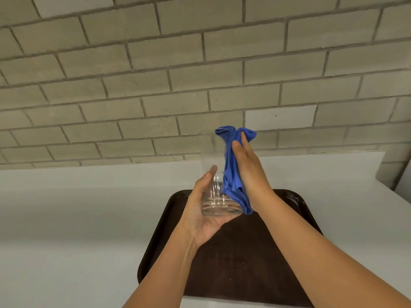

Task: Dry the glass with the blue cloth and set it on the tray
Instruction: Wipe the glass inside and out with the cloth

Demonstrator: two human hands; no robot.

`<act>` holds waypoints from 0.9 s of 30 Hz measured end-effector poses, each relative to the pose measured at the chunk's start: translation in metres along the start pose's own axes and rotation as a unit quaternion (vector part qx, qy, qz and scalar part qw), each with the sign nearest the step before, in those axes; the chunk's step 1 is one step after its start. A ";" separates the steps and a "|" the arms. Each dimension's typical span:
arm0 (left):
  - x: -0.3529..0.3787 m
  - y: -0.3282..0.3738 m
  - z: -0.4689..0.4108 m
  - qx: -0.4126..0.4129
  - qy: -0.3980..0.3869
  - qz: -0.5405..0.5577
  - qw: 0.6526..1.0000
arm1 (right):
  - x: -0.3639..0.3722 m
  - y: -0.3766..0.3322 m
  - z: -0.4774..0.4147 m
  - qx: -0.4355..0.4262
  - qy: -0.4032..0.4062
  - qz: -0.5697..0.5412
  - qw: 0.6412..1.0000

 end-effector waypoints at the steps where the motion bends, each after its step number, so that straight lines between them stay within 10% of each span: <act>1: 0.000 -0.002 0.000 -0.002 -0.006 0.002 1.000 | -0.003 0.005 0.001 0.012 0.006 -0.013 1.000; 8: -0.001 -0.007 -0.004 0.010 -0.007 -0.133 0.991 | -0.014 0.038 0.015 0.166 0.070 -0.187 0.966; 20: 0.013 0.021 0.003 0.137 0.157 -0.485 0.849 | -0.024 0.018 0.017 0.068 0.086 -0.093 0.990; 27: 0.004 0.021 0.005 0.093 0.177 -0.321 0.926 | -0.010 -0.009 0.032 -0.031 0.017 -0.016 0.999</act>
Point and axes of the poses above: each hand's wrist, its own z-axis away from the middle knuckle, its own x-axis out of the palm, y = z × x, the point moved 8 cm from there along -z, towards the middle knuckle
